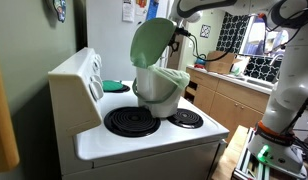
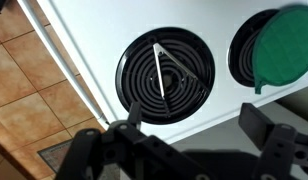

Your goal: Use the silver tongs to pick up the red can and put it in the bin, put the silver tongs back on the hob of the stove

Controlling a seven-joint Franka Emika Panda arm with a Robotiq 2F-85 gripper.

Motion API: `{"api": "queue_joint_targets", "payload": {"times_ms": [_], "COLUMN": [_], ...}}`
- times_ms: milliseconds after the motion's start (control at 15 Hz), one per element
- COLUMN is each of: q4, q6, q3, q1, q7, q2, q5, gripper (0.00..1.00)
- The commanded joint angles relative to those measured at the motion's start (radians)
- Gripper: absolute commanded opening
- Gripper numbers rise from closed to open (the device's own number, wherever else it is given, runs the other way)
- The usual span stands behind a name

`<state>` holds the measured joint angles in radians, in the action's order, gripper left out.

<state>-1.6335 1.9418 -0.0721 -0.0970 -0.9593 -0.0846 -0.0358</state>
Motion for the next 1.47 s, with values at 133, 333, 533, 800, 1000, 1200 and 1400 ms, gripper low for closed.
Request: {"api": "queue_joint_targets", "payload": {"times_ms": [133, 333, 533, 800, 1000, 1200, 1400], "q4": [-0.168, -0.225, -0.273, -0.317, -0.337, -0.354, -0.37], "q6": [0.017, 0.018, 0.032, 0.053, 0.051, 0.044, 0.043], "q3": [-0.013, -0.016, -0.02, -0.025, -0.031, -0.034, -0.034], "q1": [0.001, 0.003, 0.003, 0.001, 0.003, 0.004, 0.006], "q7": [0.199, 0.277, 0.352, 0.443, 0.47, 0.475, 0.485], "q2": [0.145, 0.197, 0.245, 0.298, 0.334, 0.363, 0.388], "q5": [-0.075, -0.086, -0.102, -0.156, -0.189, -0.221, -0.242], "gripper": [1.0, 1.0, 1.0, 1.0, 1.0, 1.0, 1.0]}}
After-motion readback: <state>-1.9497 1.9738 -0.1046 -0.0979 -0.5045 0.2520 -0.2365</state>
